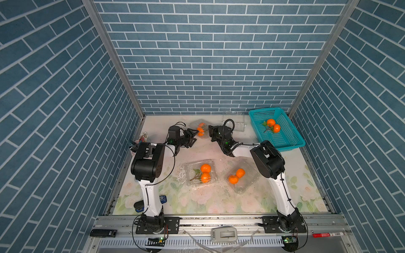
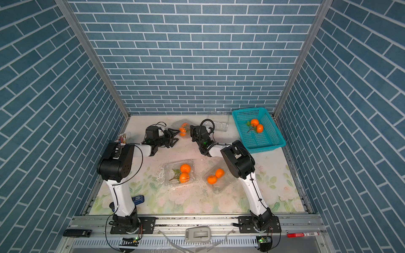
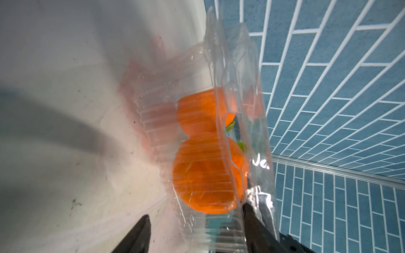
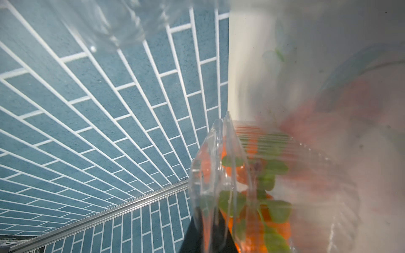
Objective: Take oranges out of containers
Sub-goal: Open the packing box at the center of the board.
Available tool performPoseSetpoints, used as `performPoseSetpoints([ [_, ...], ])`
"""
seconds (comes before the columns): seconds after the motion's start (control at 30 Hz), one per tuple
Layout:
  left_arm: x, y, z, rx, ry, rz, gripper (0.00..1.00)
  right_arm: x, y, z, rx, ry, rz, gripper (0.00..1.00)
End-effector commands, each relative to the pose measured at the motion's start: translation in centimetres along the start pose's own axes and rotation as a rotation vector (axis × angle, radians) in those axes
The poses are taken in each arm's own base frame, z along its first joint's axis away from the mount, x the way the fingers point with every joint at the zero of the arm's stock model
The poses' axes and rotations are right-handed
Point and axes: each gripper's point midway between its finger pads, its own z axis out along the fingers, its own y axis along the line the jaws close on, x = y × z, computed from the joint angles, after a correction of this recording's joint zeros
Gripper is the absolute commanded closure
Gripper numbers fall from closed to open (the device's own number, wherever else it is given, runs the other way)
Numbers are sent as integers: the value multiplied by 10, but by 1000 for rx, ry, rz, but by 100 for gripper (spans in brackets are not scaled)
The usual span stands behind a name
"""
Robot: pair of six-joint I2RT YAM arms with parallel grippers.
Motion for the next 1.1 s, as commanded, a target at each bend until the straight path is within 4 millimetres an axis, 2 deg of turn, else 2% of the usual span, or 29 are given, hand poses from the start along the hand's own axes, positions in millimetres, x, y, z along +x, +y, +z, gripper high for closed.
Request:
performPoseSetpoints([
  [0.0, 2, 3, 2, 2, -1, 7, 32, 18, 13, 6, -47, 39, 49, 88],
  [0.43, 2, 2, 1, 15, -7, -1, 33, 36, 13, 7, -55, 69, 66, 88],
  [0.8, 0, 19, -2, -39, -21, -34, 37, 31, 10, 5, -49, 55, 59, 87],
  [1.07, 0, 27, -4, -98, -21, -14, 39, 26, 13, 2, -44, 54, 38, 80],
])
